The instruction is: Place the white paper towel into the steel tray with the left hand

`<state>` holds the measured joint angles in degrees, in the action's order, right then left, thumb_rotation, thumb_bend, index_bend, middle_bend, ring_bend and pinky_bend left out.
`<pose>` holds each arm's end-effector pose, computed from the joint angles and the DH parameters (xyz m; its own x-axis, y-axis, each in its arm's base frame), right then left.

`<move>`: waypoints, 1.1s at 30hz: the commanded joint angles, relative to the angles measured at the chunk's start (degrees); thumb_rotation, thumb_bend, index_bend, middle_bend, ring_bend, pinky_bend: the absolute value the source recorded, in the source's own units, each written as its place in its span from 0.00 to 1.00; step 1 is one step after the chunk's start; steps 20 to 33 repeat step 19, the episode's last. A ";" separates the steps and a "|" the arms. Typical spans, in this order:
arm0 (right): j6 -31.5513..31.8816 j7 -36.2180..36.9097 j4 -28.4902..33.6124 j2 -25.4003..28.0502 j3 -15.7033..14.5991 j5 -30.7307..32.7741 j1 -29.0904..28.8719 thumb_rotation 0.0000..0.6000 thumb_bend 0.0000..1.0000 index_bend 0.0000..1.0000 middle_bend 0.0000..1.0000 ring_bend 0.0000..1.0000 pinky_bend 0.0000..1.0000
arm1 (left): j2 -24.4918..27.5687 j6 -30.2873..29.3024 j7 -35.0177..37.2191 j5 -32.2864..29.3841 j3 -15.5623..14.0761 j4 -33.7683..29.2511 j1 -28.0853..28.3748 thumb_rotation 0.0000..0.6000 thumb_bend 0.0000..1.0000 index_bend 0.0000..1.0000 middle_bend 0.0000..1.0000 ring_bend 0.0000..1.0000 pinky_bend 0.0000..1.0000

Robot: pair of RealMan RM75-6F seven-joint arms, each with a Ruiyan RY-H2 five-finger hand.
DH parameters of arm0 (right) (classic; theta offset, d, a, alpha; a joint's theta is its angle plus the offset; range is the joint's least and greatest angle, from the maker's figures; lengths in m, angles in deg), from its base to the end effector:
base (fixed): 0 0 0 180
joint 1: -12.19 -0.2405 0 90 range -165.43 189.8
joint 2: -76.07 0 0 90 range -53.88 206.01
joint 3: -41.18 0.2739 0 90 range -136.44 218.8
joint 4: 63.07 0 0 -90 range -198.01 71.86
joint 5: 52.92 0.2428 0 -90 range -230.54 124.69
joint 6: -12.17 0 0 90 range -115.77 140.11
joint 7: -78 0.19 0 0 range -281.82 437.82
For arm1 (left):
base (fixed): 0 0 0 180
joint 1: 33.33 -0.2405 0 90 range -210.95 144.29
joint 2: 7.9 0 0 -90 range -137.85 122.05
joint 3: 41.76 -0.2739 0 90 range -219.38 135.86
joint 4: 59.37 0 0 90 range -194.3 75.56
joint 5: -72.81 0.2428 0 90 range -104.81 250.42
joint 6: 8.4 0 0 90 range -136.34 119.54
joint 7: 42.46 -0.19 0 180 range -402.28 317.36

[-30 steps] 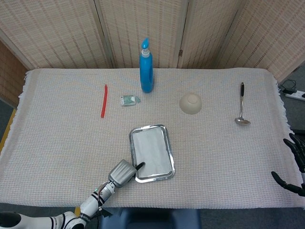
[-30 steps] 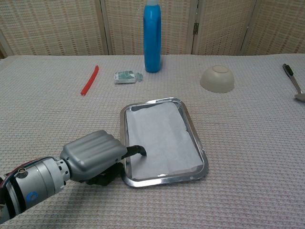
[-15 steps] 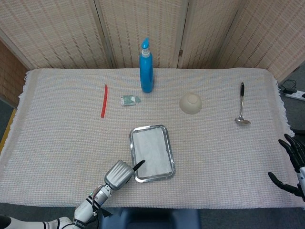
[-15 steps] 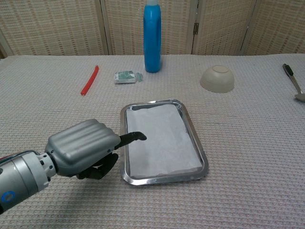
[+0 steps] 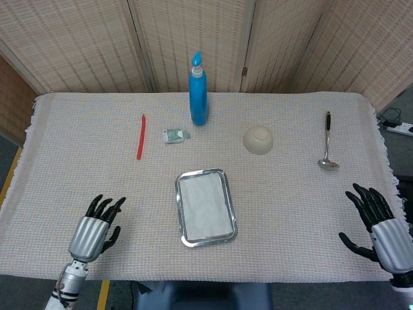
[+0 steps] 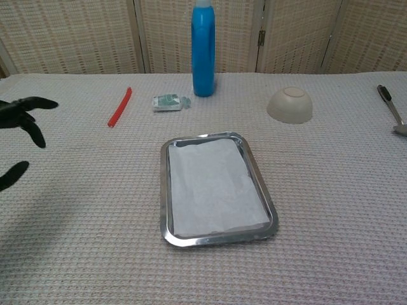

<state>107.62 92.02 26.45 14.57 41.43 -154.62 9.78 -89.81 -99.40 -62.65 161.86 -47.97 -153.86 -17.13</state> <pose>-0.3076 -0.1993 0.1567 0.2419 0.0555 0.9687 -0.9333 -0.2598 0.2479 -0.2350 0.2380 0.0213 0.4131 -0.0226 0.9104 0.8762 -0.2627 -0.4041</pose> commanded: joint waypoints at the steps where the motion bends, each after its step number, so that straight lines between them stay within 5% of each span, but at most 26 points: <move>1: -1.94 -4.96 -1.55 -4.04 0.67 0.19 -1.21 1.00 0.32 0.00 0.00 0.00 0.00 | 8.01 -8.35 10.85 -1.31 -1.06 1.21 -8.25 1.00 0.46 0.14 0.24 0.08 0.00; 7: -6.70 -9.35 -2.94 -7.68 1.00 2.05 -3.34 1.00 0.33 0.00 0.00 0.00 0.00 | 11.97 -6.93 17.16 -4.23 0.62 1.58 -10.07 1.00 0.40 0.13 0.15 0.00 0.00; 17: -10.00 -10.83 -3.43 -8.71 1.18 4.87 -4.78 1.00 0.32 0.00 0.00 0.00 0.00 | 11.47 -3.70 10.80 -5.38 2.23 1.17 -11.01 1.00 0.39 0.13 0.14 0.00 0.00; 33: -9.80 -10.45 -3.78 -8.78 1.47 5.08 -4.96 1.00 0.32 0.00 0.00 0.00 0.00 | 11.31 -3.17 10.36 -5.50 2.56 1.30 -11.09 1.00 0.38 0.13 0.14 0.00 0.00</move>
